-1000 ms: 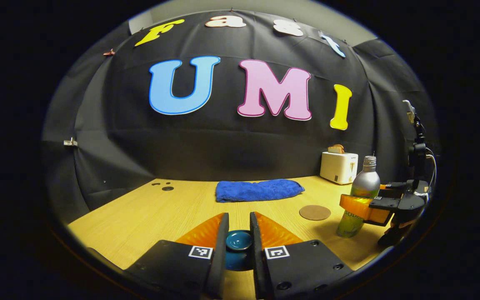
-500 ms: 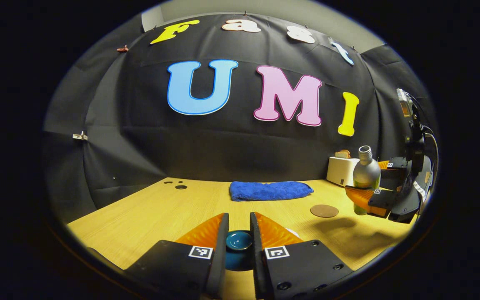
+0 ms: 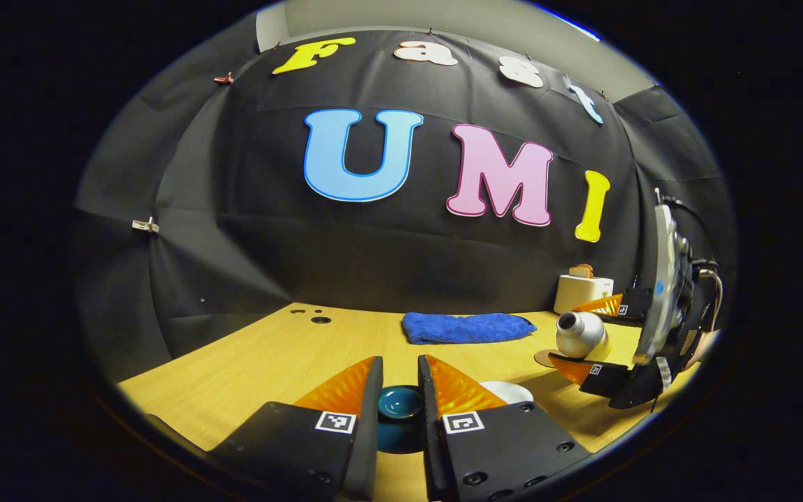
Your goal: Open the teacup lid with one hand, grasp the water bottle and pour water into the teacup with the other hand; after pouring, place the water bottle on the coaster and then close the teacup lid.
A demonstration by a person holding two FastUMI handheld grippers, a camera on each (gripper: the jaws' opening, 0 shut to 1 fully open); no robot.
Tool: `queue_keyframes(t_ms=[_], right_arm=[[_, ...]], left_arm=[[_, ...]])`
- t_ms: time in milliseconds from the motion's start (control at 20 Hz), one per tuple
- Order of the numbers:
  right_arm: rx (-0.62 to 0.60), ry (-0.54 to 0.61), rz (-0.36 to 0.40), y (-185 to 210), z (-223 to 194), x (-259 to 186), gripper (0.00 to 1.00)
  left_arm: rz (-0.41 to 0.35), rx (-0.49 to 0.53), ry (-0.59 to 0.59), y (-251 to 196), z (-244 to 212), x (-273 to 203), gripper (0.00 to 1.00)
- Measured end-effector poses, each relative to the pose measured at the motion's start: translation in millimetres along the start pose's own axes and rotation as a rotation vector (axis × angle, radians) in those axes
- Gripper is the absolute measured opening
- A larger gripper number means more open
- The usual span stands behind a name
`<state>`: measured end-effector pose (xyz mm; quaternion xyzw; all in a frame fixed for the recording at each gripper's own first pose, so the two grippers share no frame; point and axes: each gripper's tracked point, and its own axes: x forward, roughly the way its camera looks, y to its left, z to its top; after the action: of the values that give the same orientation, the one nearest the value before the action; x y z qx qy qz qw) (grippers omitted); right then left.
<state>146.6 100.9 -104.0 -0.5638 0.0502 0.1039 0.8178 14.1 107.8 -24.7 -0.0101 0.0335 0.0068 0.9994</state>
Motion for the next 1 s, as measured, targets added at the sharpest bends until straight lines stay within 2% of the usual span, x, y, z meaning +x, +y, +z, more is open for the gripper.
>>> queue_keyframes(t_ms=[500,550,600,950,1000], right_arm=[[-0.308,-0.043,0.038,24.3,14.3,14.1,0.79],[-0.331,-0.045,0.041,23.9,13.5,11.9,0.82],[-0.352,-0.048,0.043,23.1,11.9,10.1,0.8],[-0.498,-0.063,0.014,25.5,7.9,14.6,0.79],[-0.507,-0.065,0.018,26.1,7.4,15.1,0.77]], left_arm=[[-0.001,-0.07,-0.016,29.0,-1.2,-10.4,0.31],[-0.002,-0.078,-0.012,29.3,-2.9,-10.5,0.31],[-0.003,-0.084,-0.009,30.6,-5.3,-10.9,0.31],[-0.004,-0.103,0.031,38.3,-19.9,-8.3,0.31],[-0.004,-0.103,0.034,38.6,-21.1,-7.5,0.31]])
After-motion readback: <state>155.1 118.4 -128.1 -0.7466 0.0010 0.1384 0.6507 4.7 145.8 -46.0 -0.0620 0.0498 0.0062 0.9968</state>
